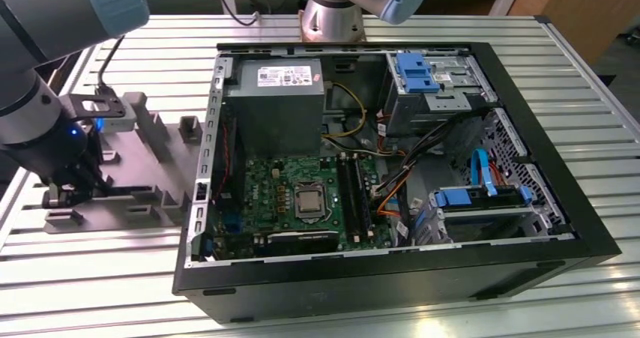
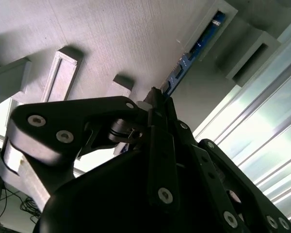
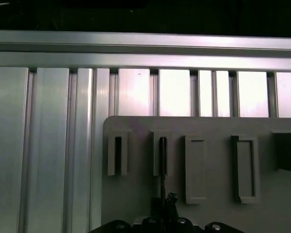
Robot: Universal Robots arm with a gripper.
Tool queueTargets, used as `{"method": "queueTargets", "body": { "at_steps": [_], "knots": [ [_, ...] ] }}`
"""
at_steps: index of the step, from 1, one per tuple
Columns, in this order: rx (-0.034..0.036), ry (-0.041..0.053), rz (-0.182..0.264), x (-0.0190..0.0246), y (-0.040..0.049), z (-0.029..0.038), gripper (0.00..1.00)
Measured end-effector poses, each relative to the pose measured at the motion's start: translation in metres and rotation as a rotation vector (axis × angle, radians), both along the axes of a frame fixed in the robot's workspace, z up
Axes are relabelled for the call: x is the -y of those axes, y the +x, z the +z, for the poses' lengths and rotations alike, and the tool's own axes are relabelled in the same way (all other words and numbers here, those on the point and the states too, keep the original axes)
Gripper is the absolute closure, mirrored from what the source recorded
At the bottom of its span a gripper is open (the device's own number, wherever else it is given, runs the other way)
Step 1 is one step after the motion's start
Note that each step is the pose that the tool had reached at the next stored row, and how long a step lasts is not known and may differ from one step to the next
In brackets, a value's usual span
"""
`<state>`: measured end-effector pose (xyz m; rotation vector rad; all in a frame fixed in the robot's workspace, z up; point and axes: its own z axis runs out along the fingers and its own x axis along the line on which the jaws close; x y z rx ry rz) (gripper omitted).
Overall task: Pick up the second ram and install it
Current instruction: 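Pick up the second ram and move it above second insertion slot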
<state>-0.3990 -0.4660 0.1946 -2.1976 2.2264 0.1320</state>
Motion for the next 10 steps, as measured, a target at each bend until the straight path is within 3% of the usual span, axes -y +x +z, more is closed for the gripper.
{"method": "queueTargets", "body": {
  "at_steps": [6, 10],
  "knots": [
    [-0.0001, 0.0, 0.0, 0.0, 0.0, 0.0135, 0.86],
    [0.0001, 0.0001, 0.0, 0.0, 0.0, 0.0146, 0.86]
  ]
}}
